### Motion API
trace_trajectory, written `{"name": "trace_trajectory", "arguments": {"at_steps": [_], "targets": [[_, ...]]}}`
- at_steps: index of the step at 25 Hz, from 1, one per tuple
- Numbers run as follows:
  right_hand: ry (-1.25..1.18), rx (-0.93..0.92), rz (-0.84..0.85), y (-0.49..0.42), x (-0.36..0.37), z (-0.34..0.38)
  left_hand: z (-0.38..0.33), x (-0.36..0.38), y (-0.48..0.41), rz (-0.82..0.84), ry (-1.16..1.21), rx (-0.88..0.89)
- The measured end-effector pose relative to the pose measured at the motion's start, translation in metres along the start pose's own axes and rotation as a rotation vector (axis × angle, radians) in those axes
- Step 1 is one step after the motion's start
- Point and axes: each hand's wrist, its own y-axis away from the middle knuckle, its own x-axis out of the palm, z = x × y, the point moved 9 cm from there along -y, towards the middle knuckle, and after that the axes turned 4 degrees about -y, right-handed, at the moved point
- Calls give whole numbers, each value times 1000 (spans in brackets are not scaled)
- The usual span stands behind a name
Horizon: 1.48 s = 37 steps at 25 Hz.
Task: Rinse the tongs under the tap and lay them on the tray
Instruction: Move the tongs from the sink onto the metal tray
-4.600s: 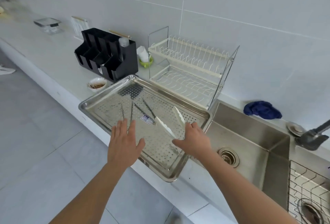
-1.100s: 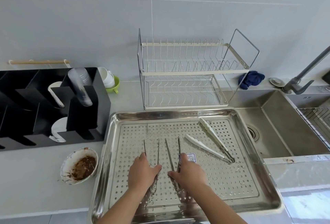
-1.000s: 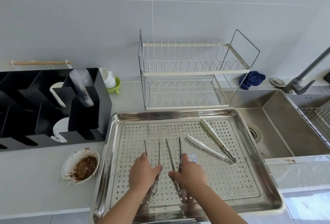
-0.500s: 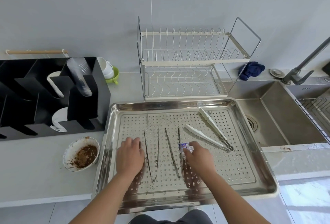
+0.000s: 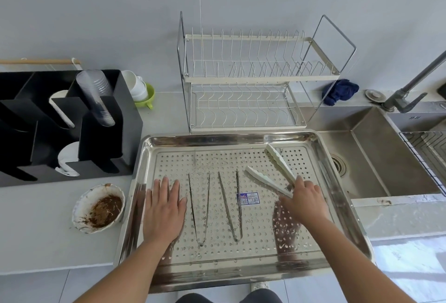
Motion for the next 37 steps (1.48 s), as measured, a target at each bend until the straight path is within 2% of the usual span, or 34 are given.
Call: {"name": "trace_trajectory", "arguments": {"at_steps": [11,37], "targets": [[-122,20,78,41,29,18,2,7,0,25,-28,0],[-219,51,45,59,34,25,1,3,0,1,-20,6]]}}
